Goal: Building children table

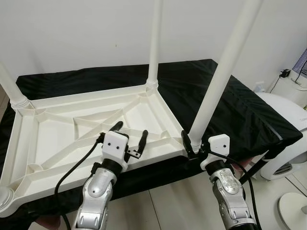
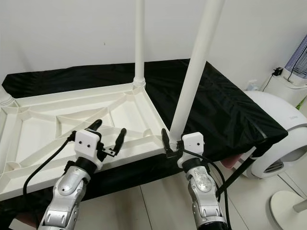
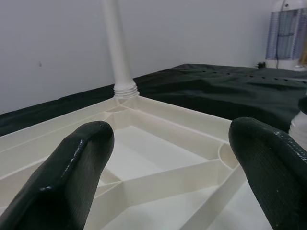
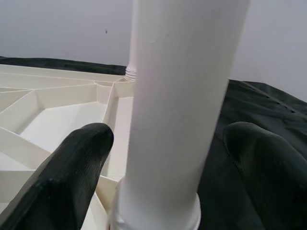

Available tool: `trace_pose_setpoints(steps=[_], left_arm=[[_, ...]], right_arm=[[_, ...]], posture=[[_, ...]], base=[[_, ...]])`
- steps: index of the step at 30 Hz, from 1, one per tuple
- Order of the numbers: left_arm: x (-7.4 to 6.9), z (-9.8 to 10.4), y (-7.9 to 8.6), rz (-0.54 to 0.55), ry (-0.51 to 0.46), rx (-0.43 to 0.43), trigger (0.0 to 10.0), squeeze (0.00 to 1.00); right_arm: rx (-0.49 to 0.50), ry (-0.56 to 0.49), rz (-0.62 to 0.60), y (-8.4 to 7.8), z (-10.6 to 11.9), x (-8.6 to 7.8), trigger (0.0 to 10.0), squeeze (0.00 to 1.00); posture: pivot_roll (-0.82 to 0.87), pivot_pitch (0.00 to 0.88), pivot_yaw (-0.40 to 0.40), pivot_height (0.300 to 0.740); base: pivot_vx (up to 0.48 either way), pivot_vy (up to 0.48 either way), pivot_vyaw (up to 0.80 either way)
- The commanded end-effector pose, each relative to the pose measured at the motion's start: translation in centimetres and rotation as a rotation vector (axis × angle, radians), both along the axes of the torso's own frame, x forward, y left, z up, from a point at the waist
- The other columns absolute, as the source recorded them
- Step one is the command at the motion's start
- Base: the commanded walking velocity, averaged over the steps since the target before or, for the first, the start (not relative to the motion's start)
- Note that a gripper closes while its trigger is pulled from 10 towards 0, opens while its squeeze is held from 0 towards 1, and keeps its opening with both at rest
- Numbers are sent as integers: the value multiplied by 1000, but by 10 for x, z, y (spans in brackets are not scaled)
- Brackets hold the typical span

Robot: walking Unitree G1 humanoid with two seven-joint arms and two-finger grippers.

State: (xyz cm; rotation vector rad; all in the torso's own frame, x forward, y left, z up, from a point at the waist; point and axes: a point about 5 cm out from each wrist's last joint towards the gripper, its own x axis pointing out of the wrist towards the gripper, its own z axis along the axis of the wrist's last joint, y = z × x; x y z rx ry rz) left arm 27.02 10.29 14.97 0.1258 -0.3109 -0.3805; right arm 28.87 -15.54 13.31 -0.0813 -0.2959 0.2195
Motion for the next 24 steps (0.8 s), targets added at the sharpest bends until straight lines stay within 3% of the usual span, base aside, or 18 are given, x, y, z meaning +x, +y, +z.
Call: trace_pose_setpoints(steps=[1, 3, 5, 11, 12, 15, 20, 24], left_arm=[[-1, 0, -7, -121, 4, 70, 10000, 0], [-1, 0, -7, -121, 4, 70, 10000, 0], [-1, 1, -18, -226, 0, 146, 10000, 0], [-5, -1, -34, -358, 5, 229, 10000, 0], [-10, -9, -45, -459, 46, 293, 10000, 0], [-14, -16, -51, -525, 89, 320, 10000, 0], [-17, -21, -54, -569, 124, 342, 10000, 0], [-16, -35, -58, -599, 201, 427, 10000, 0]], right_arm=[[-6, 12, -16, -4, -2, 1, 10000, 0], [-6, 12, -16, -4, -2, 1, 10000, 0], [-7, 16, -22, -5, -3, 0, 10000, 0], [-5, 15, -29, -6, -3, 0, 10000, 0], [-5, 15, -30, -5, -3, 0, 10000, 0], [-7, 16, -29, -5, -3, 0, 10000, 0], [-8, 16, -29, -5, -4, -1, 10000, 0], [-10, 15, -36, -7, -4, -2, 10000, 0]], posture=[[-39, 65, -4, 740], [-39, 65, -4, 740], [-41, 62, 1, 740], [-44, 59, 2, 740], [-47, 57, 4, 740], [-52, 55, 8, 740], [-58, 53, 13, 740], [-64, 50, 16, 740]], base=[[0, 0, 0], [0, 0, 0], [0, 0, 0], [0, 0, 0], [0, 0, 0], [0, 0, 0], [0, 0, 0], [0, 0, 0]])
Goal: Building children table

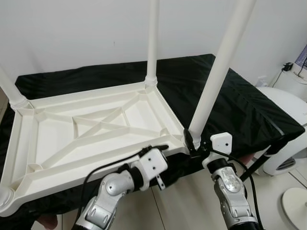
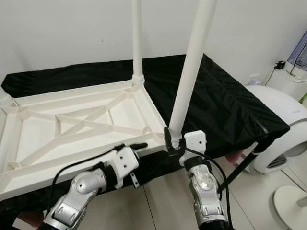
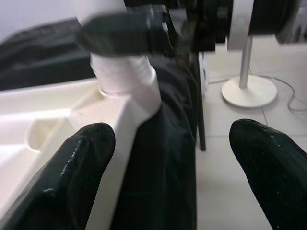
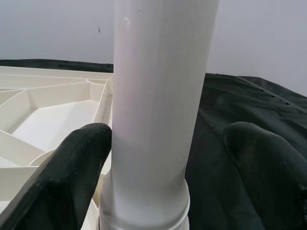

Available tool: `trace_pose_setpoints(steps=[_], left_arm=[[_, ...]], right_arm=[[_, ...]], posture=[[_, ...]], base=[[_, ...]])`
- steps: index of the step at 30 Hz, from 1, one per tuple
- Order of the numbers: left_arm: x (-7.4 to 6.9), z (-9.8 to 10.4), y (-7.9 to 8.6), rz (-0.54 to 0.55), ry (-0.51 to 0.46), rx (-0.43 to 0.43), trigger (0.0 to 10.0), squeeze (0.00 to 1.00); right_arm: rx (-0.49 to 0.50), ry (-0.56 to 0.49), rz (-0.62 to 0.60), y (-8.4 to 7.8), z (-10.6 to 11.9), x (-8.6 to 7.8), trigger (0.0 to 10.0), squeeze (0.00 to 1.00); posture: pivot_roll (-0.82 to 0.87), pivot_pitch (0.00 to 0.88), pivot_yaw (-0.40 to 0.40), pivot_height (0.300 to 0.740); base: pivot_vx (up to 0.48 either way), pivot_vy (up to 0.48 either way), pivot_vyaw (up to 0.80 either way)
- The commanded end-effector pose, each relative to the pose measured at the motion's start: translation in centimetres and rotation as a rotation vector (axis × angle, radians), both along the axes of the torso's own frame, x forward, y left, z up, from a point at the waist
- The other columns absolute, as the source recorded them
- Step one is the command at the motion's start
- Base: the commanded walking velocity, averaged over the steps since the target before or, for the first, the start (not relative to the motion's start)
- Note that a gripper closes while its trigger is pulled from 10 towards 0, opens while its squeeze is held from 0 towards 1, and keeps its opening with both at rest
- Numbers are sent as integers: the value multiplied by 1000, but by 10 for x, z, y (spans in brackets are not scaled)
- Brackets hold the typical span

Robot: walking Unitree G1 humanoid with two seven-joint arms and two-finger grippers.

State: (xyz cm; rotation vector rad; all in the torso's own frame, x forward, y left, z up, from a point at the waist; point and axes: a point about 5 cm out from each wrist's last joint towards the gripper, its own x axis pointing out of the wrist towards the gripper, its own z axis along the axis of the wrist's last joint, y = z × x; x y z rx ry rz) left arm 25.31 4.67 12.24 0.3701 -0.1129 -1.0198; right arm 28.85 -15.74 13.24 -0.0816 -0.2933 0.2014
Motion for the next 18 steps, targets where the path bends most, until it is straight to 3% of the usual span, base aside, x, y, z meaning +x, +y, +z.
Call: trace_pose_setpoints(steps=[1, 10, 18], left_arm=[[1, -8, -2, -16, 29, 65, 10000, 0], [16, -10, -2, 38, 56, 158, 10000, 0], [23, 14, -2, 27, 55, 50, 10000, 0]], right_arm=[[-12, 14, -18, -5, -3, -2, 10000, 0], [-11, 16, -23, -5, -4, -3, 10000, 0], [-12, 13, -27, -5, -5, -4, 10000, 0]], posture=[[-64, 50, 16, 740], [-74, 42, 24, 740], [-80, 32, 25, 740]], base=[[0, 0, 0], [0, 0, 0], [0, 0, 0]])
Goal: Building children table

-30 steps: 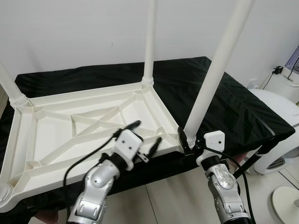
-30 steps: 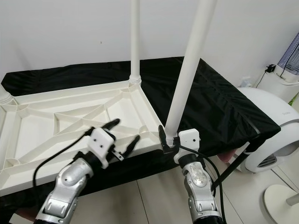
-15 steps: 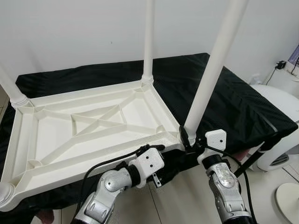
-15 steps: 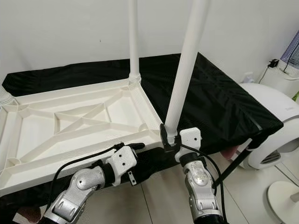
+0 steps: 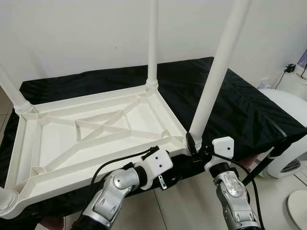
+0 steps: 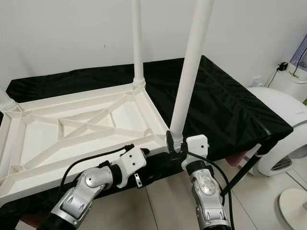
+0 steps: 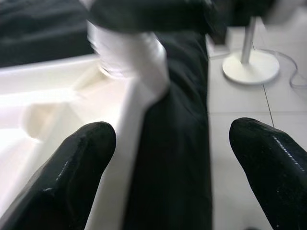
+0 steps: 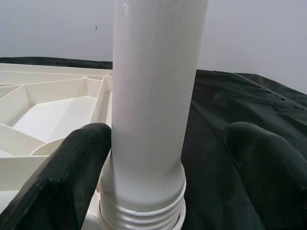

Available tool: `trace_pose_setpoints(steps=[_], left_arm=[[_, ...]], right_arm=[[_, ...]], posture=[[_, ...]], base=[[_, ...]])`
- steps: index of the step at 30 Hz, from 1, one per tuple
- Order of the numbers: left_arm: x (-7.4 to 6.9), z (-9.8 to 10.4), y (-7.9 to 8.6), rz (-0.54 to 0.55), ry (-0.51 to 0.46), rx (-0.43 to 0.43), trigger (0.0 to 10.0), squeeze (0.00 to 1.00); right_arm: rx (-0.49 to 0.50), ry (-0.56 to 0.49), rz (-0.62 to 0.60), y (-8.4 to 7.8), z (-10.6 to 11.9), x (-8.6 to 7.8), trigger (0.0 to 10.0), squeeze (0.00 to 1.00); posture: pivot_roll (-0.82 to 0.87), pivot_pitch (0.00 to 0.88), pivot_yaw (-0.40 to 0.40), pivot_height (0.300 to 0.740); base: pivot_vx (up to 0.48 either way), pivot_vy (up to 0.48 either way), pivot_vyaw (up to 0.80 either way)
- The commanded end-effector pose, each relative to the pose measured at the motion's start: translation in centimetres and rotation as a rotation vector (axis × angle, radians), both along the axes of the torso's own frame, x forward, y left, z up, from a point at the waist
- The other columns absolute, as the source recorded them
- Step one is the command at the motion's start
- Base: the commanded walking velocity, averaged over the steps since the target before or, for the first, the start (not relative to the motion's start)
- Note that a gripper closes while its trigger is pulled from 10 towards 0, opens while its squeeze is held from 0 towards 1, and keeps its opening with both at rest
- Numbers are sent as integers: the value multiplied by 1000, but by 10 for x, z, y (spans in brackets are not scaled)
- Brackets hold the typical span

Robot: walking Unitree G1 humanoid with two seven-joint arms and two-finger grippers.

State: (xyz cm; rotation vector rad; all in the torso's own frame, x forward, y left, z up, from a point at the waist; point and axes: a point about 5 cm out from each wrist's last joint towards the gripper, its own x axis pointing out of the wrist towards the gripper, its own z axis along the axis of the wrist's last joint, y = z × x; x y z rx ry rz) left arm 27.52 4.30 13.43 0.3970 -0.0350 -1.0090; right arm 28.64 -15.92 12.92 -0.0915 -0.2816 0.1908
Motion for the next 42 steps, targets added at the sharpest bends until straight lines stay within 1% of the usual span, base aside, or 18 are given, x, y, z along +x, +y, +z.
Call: trace_pose_setpoints(steps=[1, 5, 8, 10, 14, 15, 16, 18, 20, 22, 23, 25, 30, 33, 36, 42], left_arm=[[3, 5, 2, 7, 3, -12, 10000, 0], [6, 6, 2, 19, 14, -4, 10000, 0], [9, 8, 0, 28, 12, 18, 10000, 0], [11, 7, -2, 27, 9, 56, 10000, 0], [11, 7, -2, 26, 11, 68, 10000, 0], [12, 4, -2, 28, 25, 94, 10000, 0], [12, 4, -2, 28, 25, 94, 10000, 0], [13, -7, -2, 23, 64, 172, 10000, 0], [13, -7, -2, 23, 64, 172, 10000, 0], [11, -13, -2, -16, 88, 227, 10000, 0], [11, -13, -2, -16, 88, 227, 10000, 0], [9, -16, -2, -43, 106, 256, 10000, 0], [10, -16, -4, -56, 105, 278, 10000, 0], [12, -9, -10, -66, 98, 260, 10000, 0], [13, -7, -11, -68, 98, 258, 10000, 0], [17, -2, -22, -87, 97, 252, 10000, 0]], right_arm=[[-3, 3, -15, -3, -1, -1, 10000, 0], [-4, 2, -13, -3, -1, -1, 10000, 0], [-6, 0, -12, -3, 0, 0, 10000, 0], [-7, -2, -12, -3, 1, 1, 10000, 0], [-8, -2, -12, -3, 1, 2, 10000, 0], [-8, -2, -14, -3, 1, 2, 10000, 0], [-8, -2, -14, -3, 1, 2, 10000, 0], [-7, -3, -19, -3, 1, 2, 10000, 0], [-7, -3, -19, -3, 1, 2, 10000, 0], [-5, -3, -24, -4, 1, 2, 10000, 0], [-5, -3, -24, -4, 1, 2, 10000, 0], [-4, -2, -27, -4, 1, 1, 10000, 0], [-2, -1, -31, -4, 1, 2, 10000, 0], [-1, -1, -30, -3, 1, 2, 10000, 0], [-1, -1, -30, -2, 1, 2, 10000, 0], [-1, -1, -32, -2, 1, 1, 10000, 0]], posture=[[-79, 30, 23, 740], [-79, 28, 21, 740], [-81, 27, 19, 740], [-80, 27, 18, 740], [-80, 27, 18, 740], [-81, 30, 20, 740], [-81, 30, 20, 740], [-81, 37, 23, 740], [-81, 37, 23, 740], [-81, 42, 25, 740], [-81, 42, 25, 740], [-81, 44, 27, 740], [-78, 45, 29, 740], [-78, 45, 30, 740], [-78, 45, 30, 740], [-84, 48, 32, 740]], base=[[0, 0, 0], [0, 0, 0], [0, 0, 0], [0, 0, 0], [0, 0, 0], [0, 0, 0], [0, 0, 0], [0, 0, 0], [0, 0, 0], [0, 0, 0], [0, 0, 0], [0, 0, 0], [0, 0, 0], [0, 0, 0], [0, 0, 0], [0, 0, 0]])
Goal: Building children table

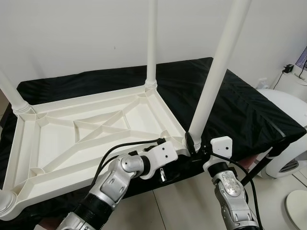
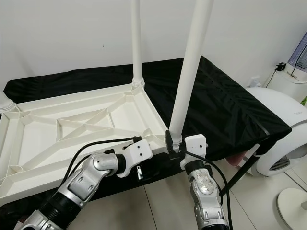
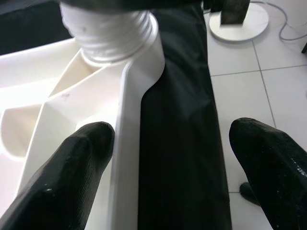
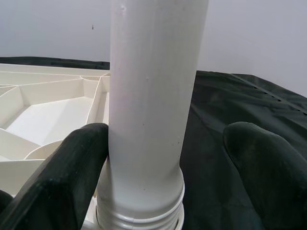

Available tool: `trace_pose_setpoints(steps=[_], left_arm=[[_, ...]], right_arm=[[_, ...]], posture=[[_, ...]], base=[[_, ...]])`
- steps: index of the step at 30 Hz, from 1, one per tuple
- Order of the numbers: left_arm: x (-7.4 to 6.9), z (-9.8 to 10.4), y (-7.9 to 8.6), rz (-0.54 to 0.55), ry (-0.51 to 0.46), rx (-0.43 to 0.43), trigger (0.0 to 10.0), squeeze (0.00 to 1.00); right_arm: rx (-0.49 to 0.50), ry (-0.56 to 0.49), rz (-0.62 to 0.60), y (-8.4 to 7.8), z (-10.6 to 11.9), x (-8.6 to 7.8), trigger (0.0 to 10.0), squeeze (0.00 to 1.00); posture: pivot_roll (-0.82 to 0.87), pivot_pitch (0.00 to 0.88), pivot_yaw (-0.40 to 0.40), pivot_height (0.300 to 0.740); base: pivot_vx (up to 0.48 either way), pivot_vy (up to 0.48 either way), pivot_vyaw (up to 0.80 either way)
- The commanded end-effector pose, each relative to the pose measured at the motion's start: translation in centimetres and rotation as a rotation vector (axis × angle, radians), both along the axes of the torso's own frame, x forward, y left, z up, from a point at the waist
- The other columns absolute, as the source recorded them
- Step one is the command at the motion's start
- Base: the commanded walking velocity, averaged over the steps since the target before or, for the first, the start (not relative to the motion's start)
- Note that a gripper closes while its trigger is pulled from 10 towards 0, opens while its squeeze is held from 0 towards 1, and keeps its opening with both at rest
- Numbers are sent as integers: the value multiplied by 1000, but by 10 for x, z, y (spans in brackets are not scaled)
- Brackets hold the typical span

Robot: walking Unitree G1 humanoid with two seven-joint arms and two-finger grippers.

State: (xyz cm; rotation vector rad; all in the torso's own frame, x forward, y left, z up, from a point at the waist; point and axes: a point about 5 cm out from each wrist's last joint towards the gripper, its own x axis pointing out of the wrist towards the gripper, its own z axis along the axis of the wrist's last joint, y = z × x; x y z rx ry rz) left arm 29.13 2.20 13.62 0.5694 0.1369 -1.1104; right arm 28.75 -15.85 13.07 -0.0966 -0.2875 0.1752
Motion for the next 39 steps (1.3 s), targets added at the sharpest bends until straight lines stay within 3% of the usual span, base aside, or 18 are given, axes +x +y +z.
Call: trace_pose_setpoints(steps=[1, 3, 4, 7, 8, 9, 10, 11, 12, 28, 29, 31, 32, 35, 36, 37, 38, 39], left_arm=[[0, -4, -1, -6, 19, 23, 10000, 0], [0, -5, -2, -12, 24, 25, 10000, 0], [0, -7, -3, -17, 34, 30, 7882, 0], [0, -8, -4, -19, 40, 34, 7882, 0], [0, -9, -4, -20, 45, 40, 4549, 0], [0, -9, -4, -20, 45, 40, 4549, 0], [0, -10, -4, -21, 50, 46, 824, 0], [0, -12, -4, -19, 52, 54, 824, 0], [1, -13, -3, -17, 56, 59, 0, 0], [1, -17, -4, -36, 66, 82, 0, 0], [3, -17, -3, -30, 64, 90, 10000, 0], [4, -17, -2, -26, 62, 96, 10000, 0], [5, -18, -1, -26, 61, 102, 4000, 0], [6, -18, 0, -29, 61, 107, 4000, 0], [6, -18, 2, -28, 62, 111, 0, 0], [7, -19, 4, -19, 60, 119, 3765, 0], [7, -19, 4, -19, 60, 119, 3765, 0], [8, -20, 7, -13, 51, 136, 10000, 0]], right_arm=[[2, 6, -16, -3, -1, 0, 10000, 0], [1, 6, -18, -4, -1, 0, 10000, 0], [0, 6, -21, -4, -1, -1, 10000, 0], [-1, 6, -22, -5, -1, -1, 10000, 0], [-1, 5, -23, -5, -1, -1, 10000, 0], [-1, 5, -23, -5, -1, -1, 10000, 0], [-1, 5, -24, -5, -1, -1, 10000, 0], [-1, 5, -25, -5, -1, -1, 10000, 0], [0, 4, -25, -5, -1, -1, 10000, 0], [-2, -4, -3, -7, 4, -6, 10000, 0], [-3, -6, 14, -7, 6, -6, 10000, 0], [-1, -7, 28, -7, 7, -7, 10000, 0], [-5, -8, 43, -7, 9, -7, 10000, 0], [-9, -9, 55, -8, 10, -7, 10000, 0], [-16, -8, 64, -8, 11, -8, 10000, 0], [-17, -2, 77, -10, 12, -8, 10000, 0], [-17, -2, 77, -10, 12, -8, 10000, 0], [-25, 7, 104, -12, 13, -9, 10000, 0]], posture=[[-84, 48, 32, 740], [-84, 48, 32, 740], [-84, 48, 32, 740], [-84, 48, 32, 740], [-84, 48, 32, 740], [-84, 48, 32, 740], [-84, 48, 32, 740], [-92, 50, 38, 740], [-92, 50, 39, 740], [-106, 58, 46, 740], [-107, 58, 47, 740], [-108, 58, 47, 740], [-109, 58, 48, 740], [-109, 58, 48, 740], [-110, 60, 48, 740], [-110, 60, 48, 740], [-110, 60, 48, 740], [-113, 57, 44, 740]], base=[[0, 0, 0], [0, 0, 0], [0, 0, 0], [0, 0, 0], [0, 0, 0], [0, 0, 0], [0, 0, 0], [0, 0, 0], [0, 0, 0], [0, 0, 0], [0, 0, 0], [0, 0, 0], [0, 0, 0], [0, 0, 0], [0, 0, 0], [0, 0, 0], [0, 0, 0], [0, 0, 0]])
